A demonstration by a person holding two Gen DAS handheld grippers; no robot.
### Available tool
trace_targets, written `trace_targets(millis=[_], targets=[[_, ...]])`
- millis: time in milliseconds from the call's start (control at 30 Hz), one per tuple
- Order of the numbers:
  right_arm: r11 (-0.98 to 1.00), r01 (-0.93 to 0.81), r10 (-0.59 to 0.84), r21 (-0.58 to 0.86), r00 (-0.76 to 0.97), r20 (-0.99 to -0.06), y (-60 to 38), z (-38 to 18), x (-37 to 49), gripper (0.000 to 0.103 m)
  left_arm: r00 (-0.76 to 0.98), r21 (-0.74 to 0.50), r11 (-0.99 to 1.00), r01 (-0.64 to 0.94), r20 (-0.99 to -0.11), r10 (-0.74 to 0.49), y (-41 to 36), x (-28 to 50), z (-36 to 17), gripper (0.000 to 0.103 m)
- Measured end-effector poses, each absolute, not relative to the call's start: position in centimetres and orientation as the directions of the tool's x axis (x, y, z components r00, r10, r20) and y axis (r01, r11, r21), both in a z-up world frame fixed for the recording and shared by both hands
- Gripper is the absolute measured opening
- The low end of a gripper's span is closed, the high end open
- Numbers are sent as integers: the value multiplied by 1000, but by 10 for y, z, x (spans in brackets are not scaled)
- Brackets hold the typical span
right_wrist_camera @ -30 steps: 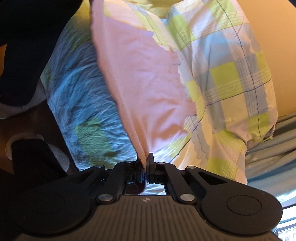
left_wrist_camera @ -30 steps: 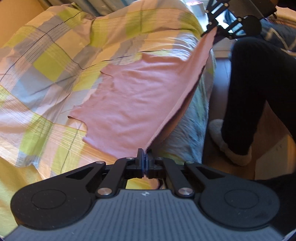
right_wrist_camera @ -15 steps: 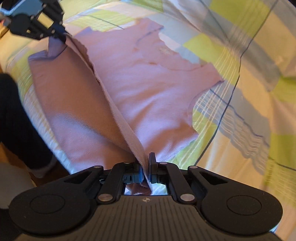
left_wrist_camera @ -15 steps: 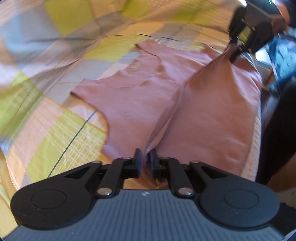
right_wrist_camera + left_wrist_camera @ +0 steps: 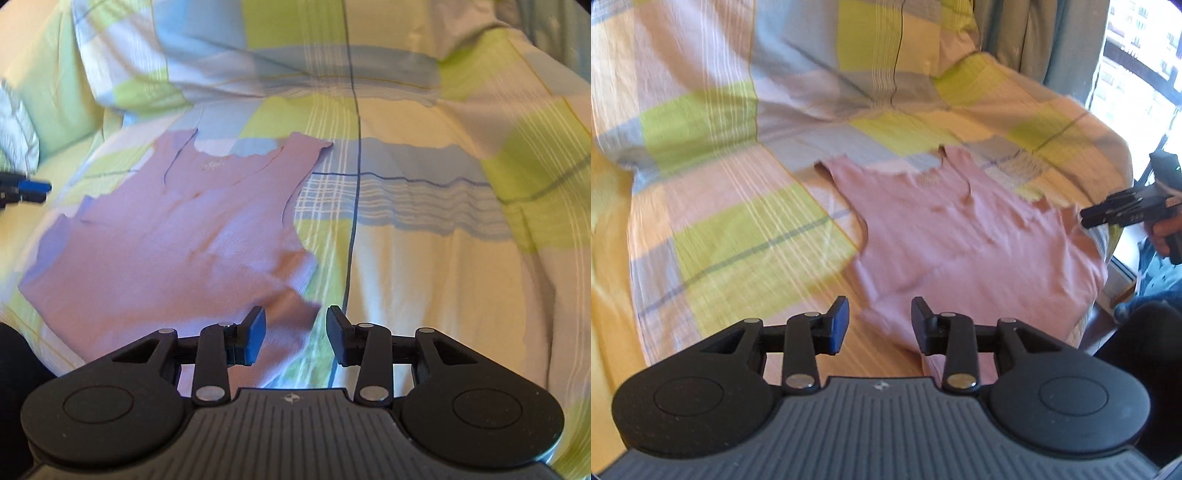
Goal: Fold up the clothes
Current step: 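Fold the hem toward the straps with both grippers and release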
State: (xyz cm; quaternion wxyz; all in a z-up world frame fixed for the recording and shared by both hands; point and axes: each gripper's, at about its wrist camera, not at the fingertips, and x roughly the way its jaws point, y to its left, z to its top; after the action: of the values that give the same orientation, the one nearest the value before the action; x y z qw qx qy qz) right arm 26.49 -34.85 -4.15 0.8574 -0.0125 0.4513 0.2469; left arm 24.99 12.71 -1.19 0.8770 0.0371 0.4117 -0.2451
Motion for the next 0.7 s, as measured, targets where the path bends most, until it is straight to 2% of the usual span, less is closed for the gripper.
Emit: trace_targets(millis=[167, 233, 267, 333, 367, 400, 433, 533, 667, 700], targets=[[885, -390, 434, 255, 490, -756, -357, -53, 246, 45, 515, -219, 899, 380, -757, -402, 123, 251, -39, 32], [885, -380, 440, 269, 494, -750, -358, -60, 243, 53, 513, -250, 902, 352, -755, -409, 123, 255, -44, 32], [883, -379, 448, 279, 496, -744, -358, -62, 242, 54, 515, -252, 906, 340, -756, -404, 123, 257, -46, 31], [876, -383, 462, 292, 499, -733, -357, -64, 241, 54, 522, -222, 916, 335, -765, -377, 119, 260, -46, 25], [876, -382, 464, 294, 502, -730, -356, -65, 241, 54, 525, -209, 918, 337, -768, -367, 118, 261, -46, 10], [877, -378, 464, 296, 505, -728, -356, -66, 242, 54, 529, -202, 918, 342, -765, -366, 117, 261, -45, 3], [880, -370, 461, 299, 508, -727, -356, -67, 244, 54, 534, -196, 917, 347, -763, -365, 116, 260, -43, 1], [892, -342, 443, 297, 526, -726, -356, -72, 252, 54, 549, -190, 912, 363, -747, -374, 115, 258, -38, 0], [882, -302, 471, 363, 536, -700, -360, -76, 262, 51, 558, -177, 907, 381, -738, -378, 114, 254, -35, 0], [879, -294, 477, 376, 533, -699, -360, -77, 264, 43, 558, -174, 908, 380, -740, -375, 114, 254, -35, 0]])
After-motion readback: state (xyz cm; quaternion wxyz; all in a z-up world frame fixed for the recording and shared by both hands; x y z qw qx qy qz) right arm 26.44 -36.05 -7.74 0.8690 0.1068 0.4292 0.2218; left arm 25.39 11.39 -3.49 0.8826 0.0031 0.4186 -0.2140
